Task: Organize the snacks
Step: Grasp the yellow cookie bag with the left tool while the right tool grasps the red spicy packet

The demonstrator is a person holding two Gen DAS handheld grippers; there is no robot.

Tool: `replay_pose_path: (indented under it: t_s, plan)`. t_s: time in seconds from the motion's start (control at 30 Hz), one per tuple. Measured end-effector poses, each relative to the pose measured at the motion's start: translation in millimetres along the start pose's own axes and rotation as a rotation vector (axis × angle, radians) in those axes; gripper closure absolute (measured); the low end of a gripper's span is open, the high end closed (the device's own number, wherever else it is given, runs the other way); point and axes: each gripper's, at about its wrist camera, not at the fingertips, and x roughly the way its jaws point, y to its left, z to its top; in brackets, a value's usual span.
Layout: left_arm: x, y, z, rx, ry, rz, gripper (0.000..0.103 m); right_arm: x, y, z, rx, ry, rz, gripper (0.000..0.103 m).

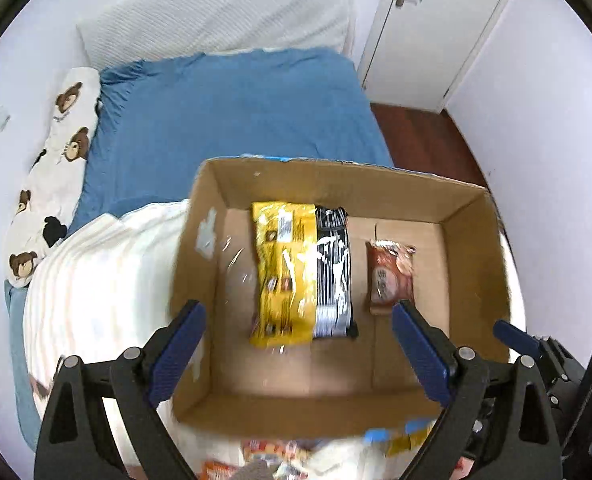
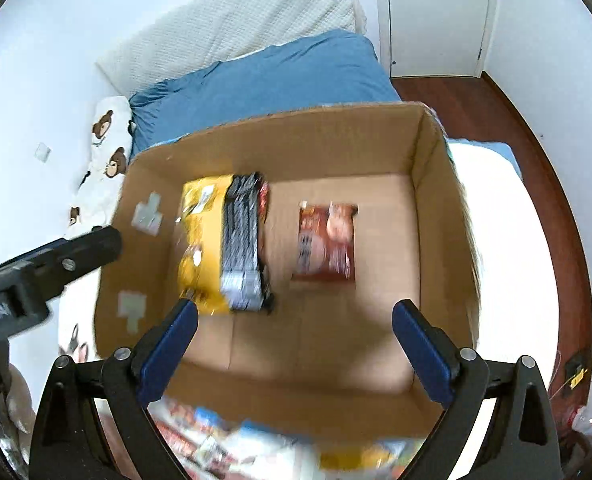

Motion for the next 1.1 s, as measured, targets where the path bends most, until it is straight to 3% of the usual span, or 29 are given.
replay_pose_path:
  t_s: [0.17, 0.27, 0.37, 0.53, 0.63, 0.73, 0.87, 1.1]
  plan:
    - [-37, 12, -70, 0.032, -0.042, 0.041, 0.008, -28, 11, -65, -0.002, 0.006, 0.027, 0.003]
    - [-45, 25, -136, 0.067, -0.009, 0.097, 0.008, -28, 9, -120, -0.001, 0.060, 0.023, 0.003]
    - [-36, 33, -205, 0.149, 0.088, 0.132, 0.008, -21, -1, -177, 0.017, 0.164, 0.034, 0.003]
    - [6, 45, -336, 0.324, 0.380, 0.169, 0.008, 9, -21, -267, 0.066, 0.355, 0.036, 0.003]
    - [27, 45, -389, 0.379, 0.478, 0.182, 0.008, 27, -29, -301, 0.080, 0.421, 0.028, 0.003]
    - [51, 43, -407, 0.375, 0.497, 0.211, 0.008, 44, -32, -323, 0.083, 0.472, 0.020, 0.003]
    - [70, 44, -392, 0.290, 0.428, 0.239, 0.008, 63, -37, -338, 0.076, 0.512, -0.017, 0.003]
    - [71, 81, -349, 0.002, 0.374, 0.206, 0.008, 71, -42, -354, 0.074, 0.517, -0.095, 0.004]
